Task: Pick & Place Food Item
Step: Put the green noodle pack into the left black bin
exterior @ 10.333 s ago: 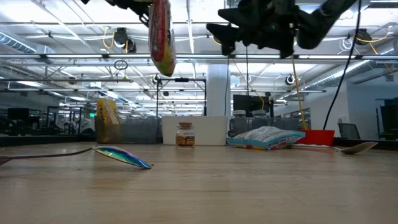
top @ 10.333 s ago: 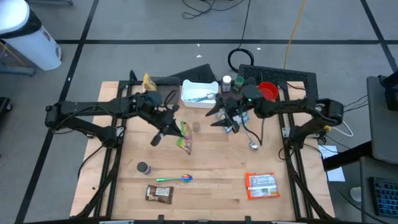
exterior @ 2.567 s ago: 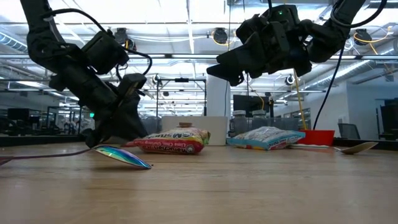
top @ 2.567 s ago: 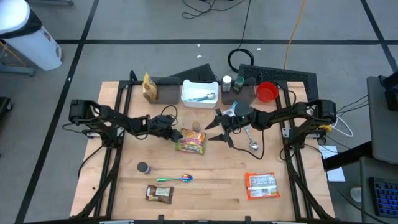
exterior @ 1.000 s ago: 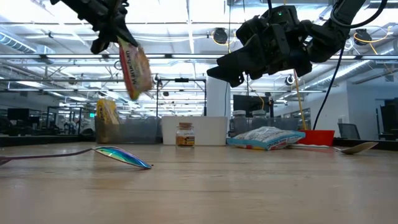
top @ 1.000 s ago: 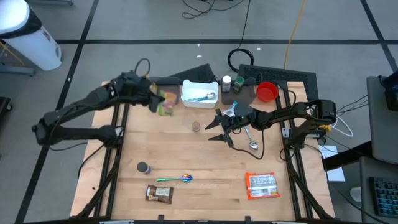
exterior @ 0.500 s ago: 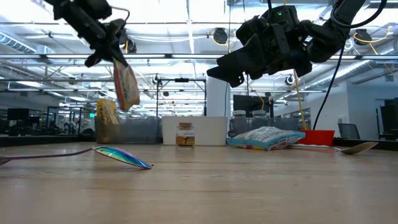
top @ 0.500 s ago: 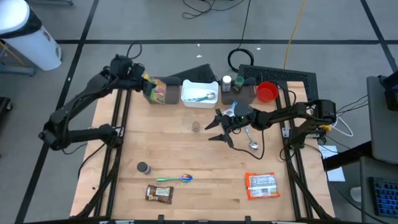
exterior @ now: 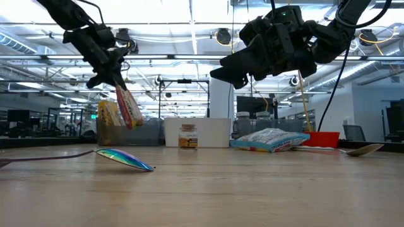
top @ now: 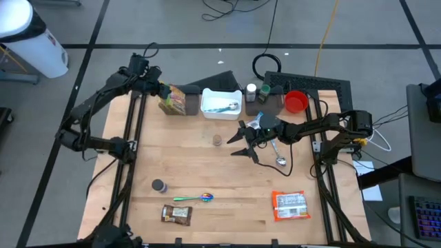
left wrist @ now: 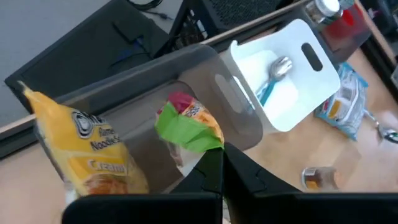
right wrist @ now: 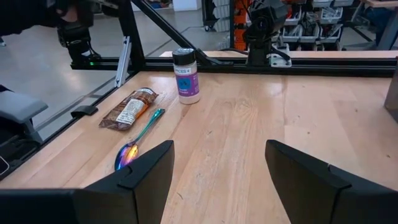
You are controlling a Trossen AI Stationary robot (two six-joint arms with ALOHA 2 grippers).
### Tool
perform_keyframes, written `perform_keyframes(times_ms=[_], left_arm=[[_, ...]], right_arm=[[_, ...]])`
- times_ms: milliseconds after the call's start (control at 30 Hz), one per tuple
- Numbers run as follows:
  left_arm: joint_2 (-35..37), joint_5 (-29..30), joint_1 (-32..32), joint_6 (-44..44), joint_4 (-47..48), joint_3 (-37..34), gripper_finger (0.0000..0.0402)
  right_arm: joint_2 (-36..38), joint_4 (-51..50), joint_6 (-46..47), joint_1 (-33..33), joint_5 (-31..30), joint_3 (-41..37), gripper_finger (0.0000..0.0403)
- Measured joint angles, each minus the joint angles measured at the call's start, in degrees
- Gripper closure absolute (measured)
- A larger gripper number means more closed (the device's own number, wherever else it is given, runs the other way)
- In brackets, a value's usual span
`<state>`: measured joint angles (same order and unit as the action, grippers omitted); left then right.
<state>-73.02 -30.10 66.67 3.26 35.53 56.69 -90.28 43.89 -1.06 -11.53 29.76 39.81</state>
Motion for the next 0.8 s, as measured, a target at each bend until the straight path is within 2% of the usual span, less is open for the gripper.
perform_keyframes(times_ms=[100, 233, 667, 800], left_arm=[[-0.02, -2.37, 1.86, -0.16, -1.49, 0.00, 0.0401], [-0.02, -4.27, 4.07, 0.28, -2.52, 0.05, 0.0401], [-0.15, -3.58, 5.21, -2.46, -1.95, 2.03, 0.0401], [-2.08, -2.56, 5.21, -3.71, 0.53, 2.03, 0.0401]], right_arm=[[0.00, 0.01, 0.00, 0.00, -0.25, 0.00, 0.0154], [0.00, 0.01, 0.02, 0.00, -3.74, 0.00, 0.0154], [0.00, -0.03, 0.42, 0.00, -4.25, 0.00, 0.0154], [0.00, -0.03, 0.42, 0.00, -4.24, 0.00, 0.0154]])
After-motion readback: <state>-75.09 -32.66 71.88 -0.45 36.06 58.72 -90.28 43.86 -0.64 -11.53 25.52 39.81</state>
